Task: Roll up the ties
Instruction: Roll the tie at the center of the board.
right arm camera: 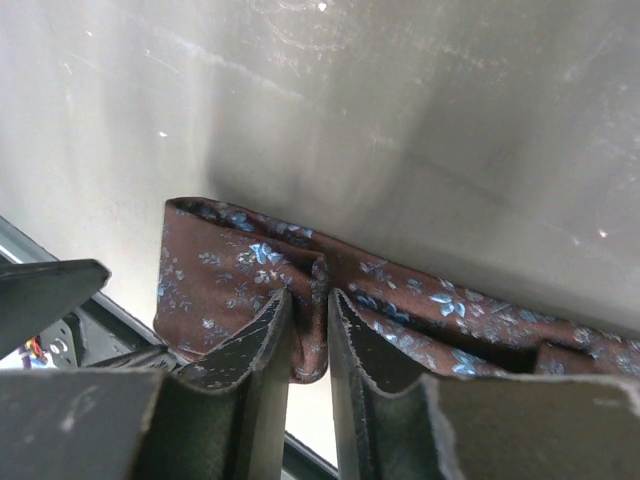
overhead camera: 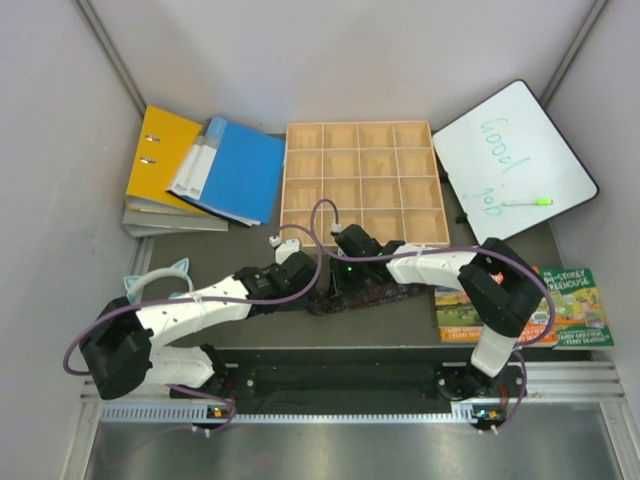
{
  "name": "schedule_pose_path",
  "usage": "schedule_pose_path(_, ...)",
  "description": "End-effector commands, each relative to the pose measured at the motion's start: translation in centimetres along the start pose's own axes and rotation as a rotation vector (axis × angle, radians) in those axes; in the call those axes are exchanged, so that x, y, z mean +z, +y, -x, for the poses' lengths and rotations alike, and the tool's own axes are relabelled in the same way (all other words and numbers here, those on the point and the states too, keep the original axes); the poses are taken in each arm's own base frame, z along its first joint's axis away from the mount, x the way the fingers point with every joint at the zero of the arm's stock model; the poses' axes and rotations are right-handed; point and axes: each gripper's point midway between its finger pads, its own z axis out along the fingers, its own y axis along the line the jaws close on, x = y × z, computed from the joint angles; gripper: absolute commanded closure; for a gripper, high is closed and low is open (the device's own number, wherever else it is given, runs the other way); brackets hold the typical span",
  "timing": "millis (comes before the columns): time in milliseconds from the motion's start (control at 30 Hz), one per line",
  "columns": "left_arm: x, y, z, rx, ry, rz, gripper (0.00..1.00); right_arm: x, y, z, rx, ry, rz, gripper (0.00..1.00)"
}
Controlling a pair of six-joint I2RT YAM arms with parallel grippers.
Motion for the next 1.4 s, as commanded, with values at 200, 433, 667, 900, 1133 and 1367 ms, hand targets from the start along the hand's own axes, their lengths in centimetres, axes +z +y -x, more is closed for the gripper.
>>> schedule_pose_path(200,1.1,-1.6,-0.5,-0.049,0.035,-0.047,0.46,-2.2,-0.1,0.0,-0.014,-0.033,-0.025,0.69)
schedule_pose_path(433,-1.1,-0.3,0.7,-0.032,-0.008,-0.005,0.50,-4.3,1.1,1.1,-0.023,-0.076,-0.006,0.52)
schedule_pose_path(667,-2.8,0.6,-0.2,-0.007,0.010,-0.011,0.84,-4.7,1.4,3.9,-0.056,-0.107,-0.031,0.43)
schedule_pose_path(900,-2.2,-0.9,-2.2,-0.034,0.054,-0.077,0.93,-2.9,3.3,8.1,-0.138,-0.085,-0.066,0.43)
schedule_pose_path(1133,-1.4,-3.9,-3.5,-0.025,0.084,-0.132,0.95,0.1,3.3,8.9,-0.186,0.006,-0.089,0.45)
schedule_pose_path(1367,0.2,-4.4,-4.5,-0.005,0.100,-0.111,0.96,1.9,4.1,7.7,-0.192,0.078,-0.014,0.46)
